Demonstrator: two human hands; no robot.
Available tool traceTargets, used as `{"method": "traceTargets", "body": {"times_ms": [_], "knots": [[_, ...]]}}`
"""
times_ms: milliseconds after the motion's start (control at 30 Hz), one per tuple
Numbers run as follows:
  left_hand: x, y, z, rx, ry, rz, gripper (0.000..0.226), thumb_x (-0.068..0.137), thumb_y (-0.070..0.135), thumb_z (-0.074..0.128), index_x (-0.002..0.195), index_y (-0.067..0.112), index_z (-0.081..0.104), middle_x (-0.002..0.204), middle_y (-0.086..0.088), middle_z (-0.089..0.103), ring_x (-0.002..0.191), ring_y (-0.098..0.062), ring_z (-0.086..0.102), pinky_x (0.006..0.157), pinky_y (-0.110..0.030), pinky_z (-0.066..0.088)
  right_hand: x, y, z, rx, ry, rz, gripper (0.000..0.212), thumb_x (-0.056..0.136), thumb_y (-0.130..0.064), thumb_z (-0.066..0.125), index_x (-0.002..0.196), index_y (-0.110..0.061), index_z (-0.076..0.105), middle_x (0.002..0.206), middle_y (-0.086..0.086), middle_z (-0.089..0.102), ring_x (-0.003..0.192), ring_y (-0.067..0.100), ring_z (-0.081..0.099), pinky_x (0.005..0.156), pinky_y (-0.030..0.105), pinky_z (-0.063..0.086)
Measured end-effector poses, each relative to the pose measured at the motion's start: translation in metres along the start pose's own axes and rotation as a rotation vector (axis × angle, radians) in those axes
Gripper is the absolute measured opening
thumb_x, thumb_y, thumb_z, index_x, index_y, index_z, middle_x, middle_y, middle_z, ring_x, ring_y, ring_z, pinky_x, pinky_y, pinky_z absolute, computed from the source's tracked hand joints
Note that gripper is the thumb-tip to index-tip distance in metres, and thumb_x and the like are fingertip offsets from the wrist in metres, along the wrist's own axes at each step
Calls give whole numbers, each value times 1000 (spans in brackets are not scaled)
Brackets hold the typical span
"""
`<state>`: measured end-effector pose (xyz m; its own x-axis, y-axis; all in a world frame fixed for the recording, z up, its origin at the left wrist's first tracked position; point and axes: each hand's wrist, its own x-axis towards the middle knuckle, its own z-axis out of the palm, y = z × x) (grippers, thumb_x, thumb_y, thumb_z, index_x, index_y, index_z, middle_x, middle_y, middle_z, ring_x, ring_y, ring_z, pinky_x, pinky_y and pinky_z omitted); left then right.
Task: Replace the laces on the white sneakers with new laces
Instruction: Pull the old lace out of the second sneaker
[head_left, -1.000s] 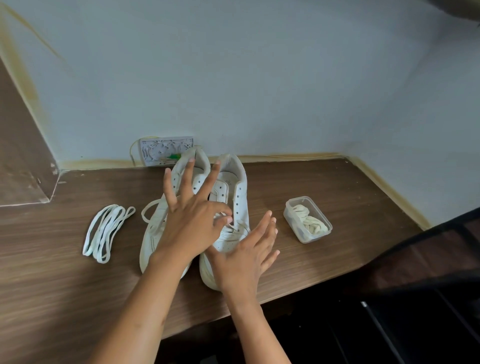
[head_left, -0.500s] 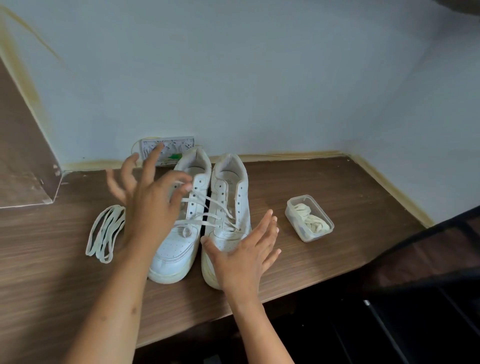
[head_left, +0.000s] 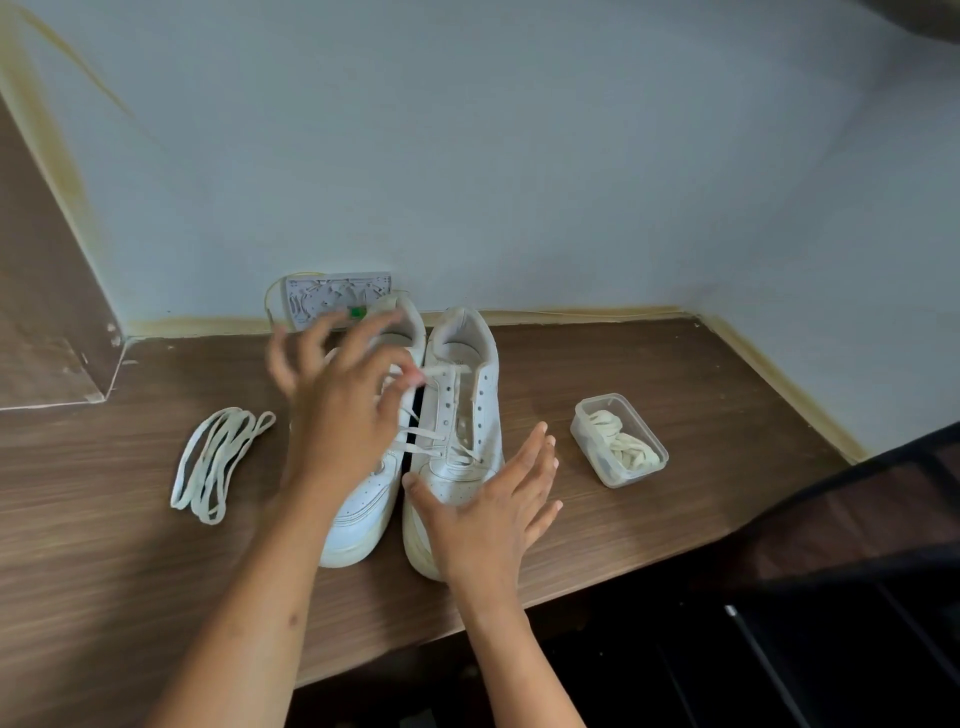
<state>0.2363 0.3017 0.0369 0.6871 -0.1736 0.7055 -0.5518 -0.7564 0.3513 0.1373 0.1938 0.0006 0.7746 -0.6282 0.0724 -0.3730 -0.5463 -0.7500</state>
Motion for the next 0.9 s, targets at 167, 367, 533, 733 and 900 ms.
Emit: {"method": "traceTargets", "body": {"times_ms": [167,367,533,733,900], "knots": [[5,-27,-17,-44,0,-272,14,82,30,76,94,33,69,139,11,53,131,-30,35,108,-54,16,1,0,0,-14,-31,-1,132,67,-72,69,151,-29,-24,159,-4,-24,146,14,-26,116,46,-19],[3,-28,-15,-147,-229,-154,54,87,57,55,139,50,43,158,12,26,138,-26,20,110,-52,15,1,3,-1,-35,-78,-44,112,71,-79,61,152,-46,-10,156,-7,-32,143,14,-34,114,50,-20],[-3,-14,-6,-105,-523,33,78,60,90,40,133,77,16,162,20,-9,148,-19,-11,116,-53,-5,1,5,-2,13,-100,-69,80,80,-78,51,146,-61,9,156,-9,-33,143,14,-35,116,52,-20],[-5,-11,0,-89,-547,54,60,61,93,27,120,86,16,155,26,-21,146,-16,-27,113,-50,-18,3,1,-10,69,-137,-98,58,89,-69,47,142,-61,26,157,-16,-24,143,8,-32,115,49,-22],[-5,-11,0,-61,-613,43,64,57,94,26,119,88,12,162,17,-15,145,-18,-30,112,-54,-19,15,0,-26,132,-112,-77,24,97,-47,49,116,-46,64,161,-13,4,145,3,-24,118,45,-18]]}}
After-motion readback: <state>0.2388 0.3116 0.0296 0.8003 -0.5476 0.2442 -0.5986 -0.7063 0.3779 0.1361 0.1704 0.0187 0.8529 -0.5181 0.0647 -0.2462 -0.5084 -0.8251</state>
